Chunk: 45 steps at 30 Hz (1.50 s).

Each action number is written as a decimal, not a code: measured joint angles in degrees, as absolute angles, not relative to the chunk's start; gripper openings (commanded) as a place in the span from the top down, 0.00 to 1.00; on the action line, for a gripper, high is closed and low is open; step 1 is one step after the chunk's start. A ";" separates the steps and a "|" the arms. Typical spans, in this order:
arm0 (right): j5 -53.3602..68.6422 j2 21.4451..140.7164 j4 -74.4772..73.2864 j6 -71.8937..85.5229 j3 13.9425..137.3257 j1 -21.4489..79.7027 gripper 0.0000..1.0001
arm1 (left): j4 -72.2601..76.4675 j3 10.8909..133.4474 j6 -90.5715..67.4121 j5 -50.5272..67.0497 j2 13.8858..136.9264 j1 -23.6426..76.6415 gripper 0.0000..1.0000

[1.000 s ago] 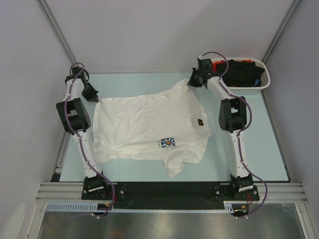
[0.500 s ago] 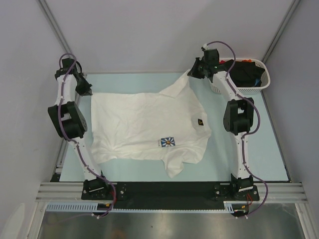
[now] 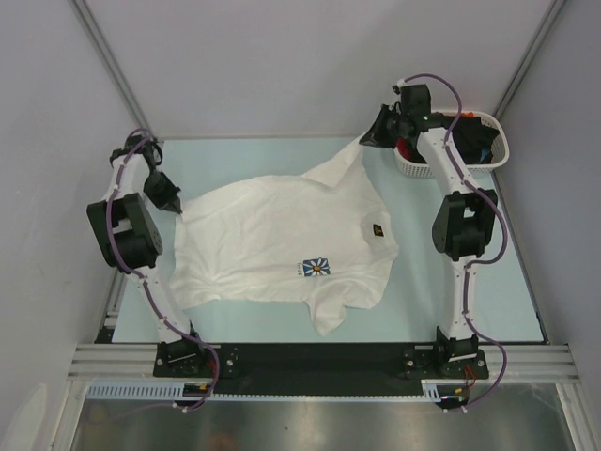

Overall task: Fold and stack the t-shirts
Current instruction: Fold the flattened tshirt in 1/3 of the way

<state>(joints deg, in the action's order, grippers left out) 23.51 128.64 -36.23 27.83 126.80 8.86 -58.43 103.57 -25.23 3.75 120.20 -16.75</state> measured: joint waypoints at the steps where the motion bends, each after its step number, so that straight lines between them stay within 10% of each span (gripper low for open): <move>1: 23.57 128.05 -37.54 28.03 126.17 8.86 1.00 | -59.18 102.21 -25.43 3.73 120.20 -16.75 1.00; 16: 20.14 113.71 -44.10 28.73 100.09 6.74 1.00 | -63.53 101.01 -27.18 3.25 119.57 -19.29 1.00; 45: 17.98 116.81 -52.07 26.46 93.30 6.46 1.00 | -65.30 100.84 -26.94 1.80 124.11 -21.93 1.00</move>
